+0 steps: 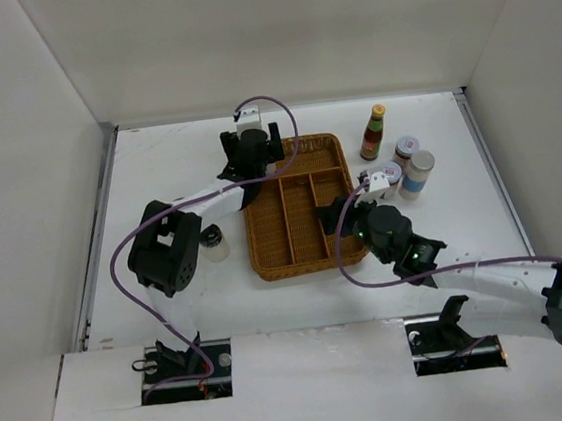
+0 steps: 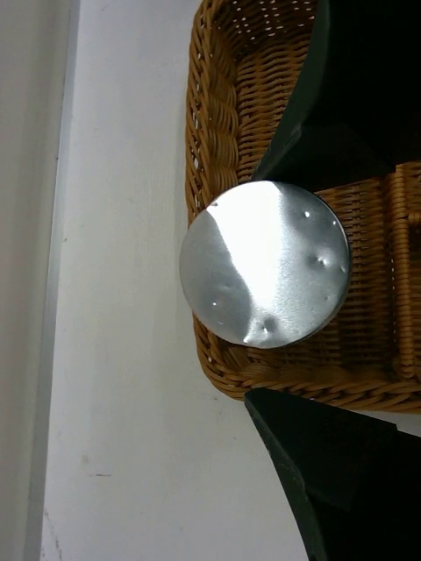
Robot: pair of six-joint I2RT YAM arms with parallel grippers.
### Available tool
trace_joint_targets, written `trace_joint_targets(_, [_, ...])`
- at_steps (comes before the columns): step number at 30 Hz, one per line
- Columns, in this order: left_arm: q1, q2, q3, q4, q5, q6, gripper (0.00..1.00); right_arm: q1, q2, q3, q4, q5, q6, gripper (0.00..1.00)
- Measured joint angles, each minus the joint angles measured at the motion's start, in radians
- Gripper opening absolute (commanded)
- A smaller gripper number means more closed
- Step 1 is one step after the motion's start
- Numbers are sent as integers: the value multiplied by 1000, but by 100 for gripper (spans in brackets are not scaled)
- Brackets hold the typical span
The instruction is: Organize the condiment bottles
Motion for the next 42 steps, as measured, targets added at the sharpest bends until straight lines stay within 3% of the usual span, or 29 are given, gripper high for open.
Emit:
trace_joint_targets(2, [-6,-12,-16,-1,-2,0,100,-13,-21,13,-46,24,3,43])
trace_joint_targets(3, [-12,-27,-24,-2,-3,0,100,-23,-30,25,-72,39,5,37])
trace_joint_targets(5, [-27,-76,-47,0,-5,1,100,-56,-42,66,-131,78,13,34])
trace_joint_targets(8, [-58,-194,-92,21,-6,3,100,-132,-44,140,-215,121,18,43])
trace_joint_targets(12, [-103,-434,-190,106,-7,6,100,-272,-8,224,-299,158,19,78])
trace_joint_targets(19, [-183,-760,-429,267,-55,-39,100,-449,181,282,-416,179,13,94])
trace_joint_targets(30, [-323,-830,-831,272,-73,-167,100,-534,319,350,-467,145,64,95])
trace_joint_targets(38, [-388,-771,-875,428,-42,-183,100,-553,419,368,-462,116,92,90])
trace_joint_targets(40, [-398,-765,-875,456,-33,-180,100,-560,439,373,-453,113,94,84])
trace_joint_targets(42, [-405,-765,-875,481,-28,-169,100,-570,461,381,-444,110,95,68])
